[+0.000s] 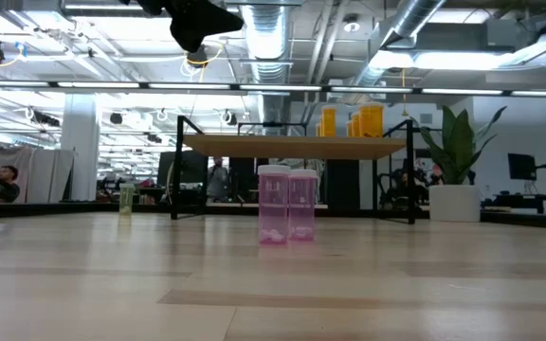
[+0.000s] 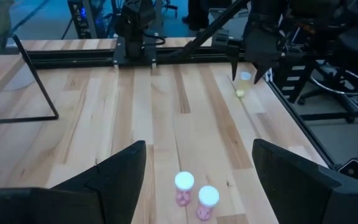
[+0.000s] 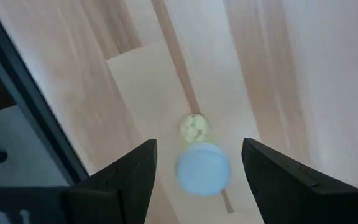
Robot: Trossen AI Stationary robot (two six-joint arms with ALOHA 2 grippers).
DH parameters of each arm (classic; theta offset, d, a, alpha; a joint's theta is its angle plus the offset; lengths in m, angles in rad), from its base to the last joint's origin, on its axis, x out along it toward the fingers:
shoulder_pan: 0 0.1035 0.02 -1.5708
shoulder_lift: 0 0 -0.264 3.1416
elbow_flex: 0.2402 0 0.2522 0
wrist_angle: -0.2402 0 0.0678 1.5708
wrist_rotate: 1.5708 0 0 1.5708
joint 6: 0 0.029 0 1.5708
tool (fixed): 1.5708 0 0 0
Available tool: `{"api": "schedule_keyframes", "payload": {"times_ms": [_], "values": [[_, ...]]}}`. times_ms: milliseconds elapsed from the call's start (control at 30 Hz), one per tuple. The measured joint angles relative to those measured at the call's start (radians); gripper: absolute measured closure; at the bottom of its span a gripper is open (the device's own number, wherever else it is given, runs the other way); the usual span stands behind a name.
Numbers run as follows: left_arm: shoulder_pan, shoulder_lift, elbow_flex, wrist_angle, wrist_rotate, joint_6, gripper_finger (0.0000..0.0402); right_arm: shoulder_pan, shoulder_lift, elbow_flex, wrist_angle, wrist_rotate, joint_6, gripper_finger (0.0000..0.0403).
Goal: Pick and place medicine bottles onto shelf by color
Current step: Put the right small yellow pill bottle on the shelf
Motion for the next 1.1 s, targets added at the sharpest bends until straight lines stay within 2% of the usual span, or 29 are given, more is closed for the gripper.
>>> {"api": "schedule_keyframes", "payload": {"times_ms": [200, 500, 667, 900, 1100], "values": [[0.0, 0.0, 0.0, 0.0, 0.001, -0.004, 0.012, 0.0, 0.003, 0.0, 0.004, -0.001, 0.001, 0.0163], [0.0, 0.0, 0.0, -0.001, 0.003, -0.011, 0.012, 0.0, 0.007, 0.0, 0.007, -0.017, -0.004, 0.0245], [0.0, 0.0, 0.0, -0.001, 0.002, -0.014, 0.012, -0.001, 0.006, 0.0, 0.008, -0.02, -0.015, 0.0274], [0.0, 0.0, 0.0, -0.001, 0.004, -0.014, 0.012, -0.01, -0.027, 0.003, 0.003, -0.02, -0.015, 0.0269], [0.0, 0.0, 0.0, -0.001, 0.007, -0.014, 0.012, -0.085, -0.154, 0.003, -0.02, -0.02, -0.061, 0.0268]]}}
